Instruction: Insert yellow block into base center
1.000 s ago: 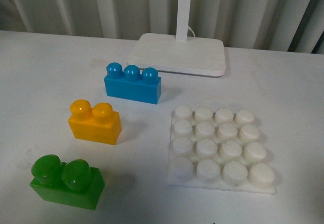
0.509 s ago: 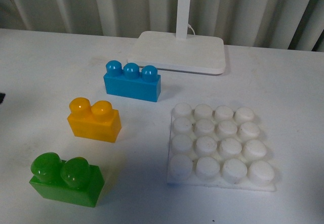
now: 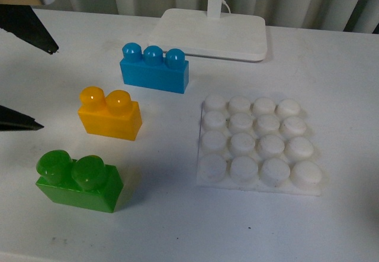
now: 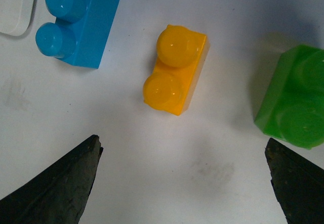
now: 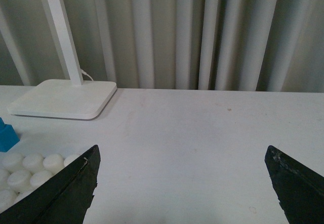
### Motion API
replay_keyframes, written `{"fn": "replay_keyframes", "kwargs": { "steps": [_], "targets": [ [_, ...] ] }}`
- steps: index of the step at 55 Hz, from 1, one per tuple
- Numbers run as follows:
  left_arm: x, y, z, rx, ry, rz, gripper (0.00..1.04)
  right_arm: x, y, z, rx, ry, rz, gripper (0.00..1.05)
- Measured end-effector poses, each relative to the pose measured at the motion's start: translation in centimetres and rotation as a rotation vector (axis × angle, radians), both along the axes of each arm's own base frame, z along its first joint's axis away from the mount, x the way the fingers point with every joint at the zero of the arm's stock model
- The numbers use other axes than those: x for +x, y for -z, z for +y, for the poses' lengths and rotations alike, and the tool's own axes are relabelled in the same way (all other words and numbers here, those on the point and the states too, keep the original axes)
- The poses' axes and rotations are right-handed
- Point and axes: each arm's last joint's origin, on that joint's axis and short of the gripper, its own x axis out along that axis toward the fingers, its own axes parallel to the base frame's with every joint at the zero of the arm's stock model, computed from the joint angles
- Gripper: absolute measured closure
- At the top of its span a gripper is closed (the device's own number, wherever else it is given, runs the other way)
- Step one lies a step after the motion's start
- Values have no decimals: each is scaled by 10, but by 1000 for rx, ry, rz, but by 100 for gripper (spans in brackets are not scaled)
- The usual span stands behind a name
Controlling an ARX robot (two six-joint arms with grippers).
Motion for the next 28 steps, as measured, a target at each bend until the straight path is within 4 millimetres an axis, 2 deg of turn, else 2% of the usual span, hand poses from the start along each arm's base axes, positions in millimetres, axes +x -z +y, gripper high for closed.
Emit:
{"fn": "replay_keyframes", "kwargs": {
  "steps": [16,28],
  "targets": [
    [32,20,-22,123,101,67,6,0,0,0,0,0,0,9],
    [46,34,-39,142,143,84,6,0,0,0,0,0,0,9]
  ]
}}
